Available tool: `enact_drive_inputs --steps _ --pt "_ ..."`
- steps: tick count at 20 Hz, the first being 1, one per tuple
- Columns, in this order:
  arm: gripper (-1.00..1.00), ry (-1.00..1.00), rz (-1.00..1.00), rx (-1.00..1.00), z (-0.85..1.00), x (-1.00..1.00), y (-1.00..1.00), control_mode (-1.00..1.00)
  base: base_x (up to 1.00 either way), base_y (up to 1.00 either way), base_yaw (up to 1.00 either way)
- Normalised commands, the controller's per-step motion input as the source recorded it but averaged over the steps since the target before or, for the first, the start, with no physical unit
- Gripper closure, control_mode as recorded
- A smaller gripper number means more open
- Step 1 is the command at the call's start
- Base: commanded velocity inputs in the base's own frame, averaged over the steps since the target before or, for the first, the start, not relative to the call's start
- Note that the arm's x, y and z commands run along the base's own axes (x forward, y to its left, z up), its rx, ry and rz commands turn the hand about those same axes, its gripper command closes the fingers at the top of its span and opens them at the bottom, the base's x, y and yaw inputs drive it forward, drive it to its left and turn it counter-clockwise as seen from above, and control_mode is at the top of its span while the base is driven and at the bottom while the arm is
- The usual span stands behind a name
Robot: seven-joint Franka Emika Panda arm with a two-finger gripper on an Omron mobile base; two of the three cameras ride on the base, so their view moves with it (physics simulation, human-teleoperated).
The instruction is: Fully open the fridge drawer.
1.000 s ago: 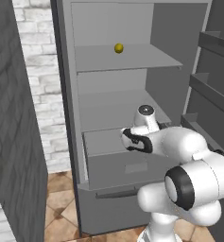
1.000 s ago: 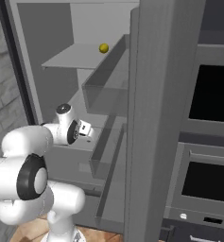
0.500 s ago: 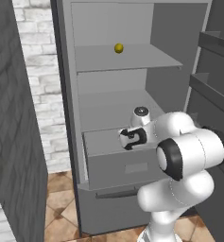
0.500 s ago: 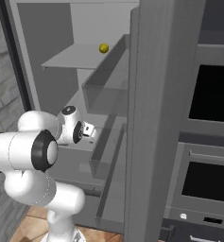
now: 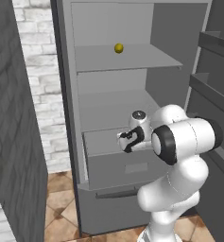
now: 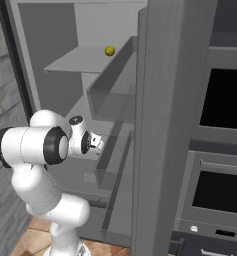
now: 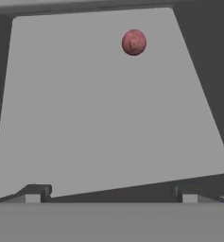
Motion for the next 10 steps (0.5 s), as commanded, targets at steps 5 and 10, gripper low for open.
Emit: enact_drive_inputs --steps 5,10 --pt "-1.0 0.0 -0.02 0.0 -0.16 0.24 0.0 -1.0 0.0 0.0 0.0" --pt "-1.0 0.02 -0.01 0.0 -0.22 0.14 -0.01 -1.0 0.0 0.0 0.0"
